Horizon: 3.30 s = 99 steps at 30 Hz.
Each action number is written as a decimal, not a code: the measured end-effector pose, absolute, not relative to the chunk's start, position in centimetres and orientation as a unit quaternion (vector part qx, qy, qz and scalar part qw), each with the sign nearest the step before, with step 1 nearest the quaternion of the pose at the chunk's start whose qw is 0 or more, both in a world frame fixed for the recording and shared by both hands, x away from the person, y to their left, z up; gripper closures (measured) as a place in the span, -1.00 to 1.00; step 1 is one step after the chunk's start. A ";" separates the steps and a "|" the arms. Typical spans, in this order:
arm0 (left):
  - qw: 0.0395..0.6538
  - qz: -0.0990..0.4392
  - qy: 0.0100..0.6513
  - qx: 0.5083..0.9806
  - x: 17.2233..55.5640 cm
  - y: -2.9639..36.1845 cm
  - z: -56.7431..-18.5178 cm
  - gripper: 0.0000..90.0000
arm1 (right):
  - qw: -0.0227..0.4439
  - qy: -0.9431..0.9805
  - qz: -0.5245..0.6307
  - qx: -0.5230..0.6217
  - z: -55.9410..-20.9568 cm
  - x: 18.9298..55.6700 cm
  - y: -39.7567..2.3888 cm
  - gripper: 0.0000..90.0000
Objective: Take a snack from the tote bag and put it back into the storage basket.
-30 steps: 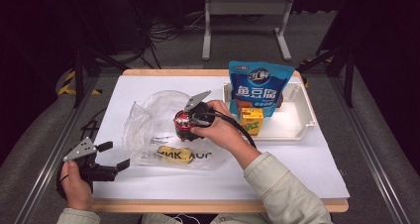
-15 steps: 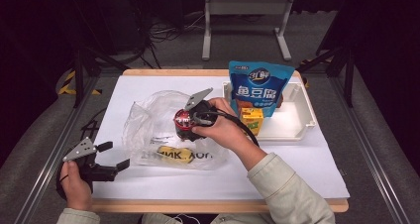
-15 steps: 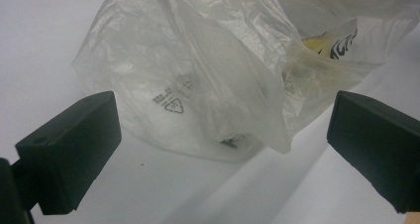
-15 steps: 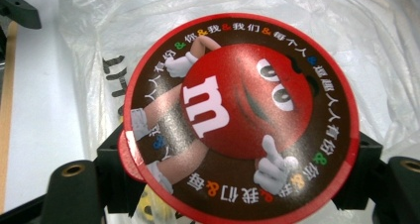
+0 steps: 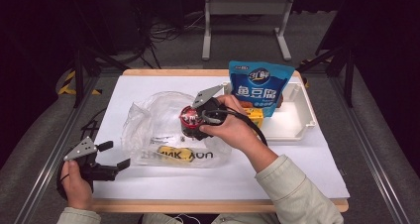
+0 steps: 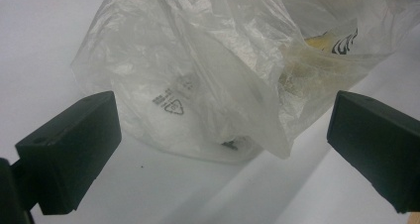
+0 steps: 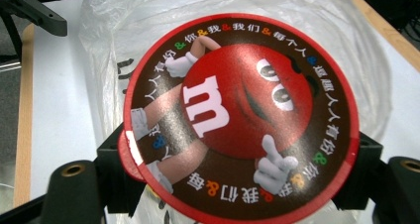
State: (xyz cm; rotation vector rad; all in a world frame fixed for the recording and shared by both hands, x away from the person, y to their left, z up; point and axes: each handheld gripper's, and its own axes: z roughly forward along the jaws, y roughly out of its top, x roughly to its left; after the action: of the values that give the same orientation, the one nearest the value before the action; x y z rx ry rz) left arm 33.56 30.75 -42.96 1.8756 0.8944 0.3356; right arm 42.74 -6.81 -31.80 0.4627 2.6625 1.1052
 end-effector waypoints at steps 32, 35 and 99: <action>0.495 0.138 0.369 0.774 33.6 30.6 -43.0 -0.98 | 0.134 0.891 0.387 0.197 -28.3 42.2 -12.9 -0.44; 0.495 0.138 0.370 0.774 33.6 30.6 -43.0 -0.98 | 0.136 0.889 0.387 0.201 -28.1 42.2 -13.5 -0.44; 0.491 0.136 0.372 0.776 33.6 30.5 -43.1 -0.98 | 0.184 0.869 0.349 0.297 -28.7 43.9 -28.1 -0.44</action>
State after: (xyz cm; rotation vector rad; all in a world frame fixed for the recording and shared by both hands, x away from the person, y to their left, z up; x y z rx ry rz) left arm 33.58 30.46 -43.11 1.8833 0.9037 0.3303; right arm 43.87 -28.09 -28.70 0.8380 2.4513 0.9852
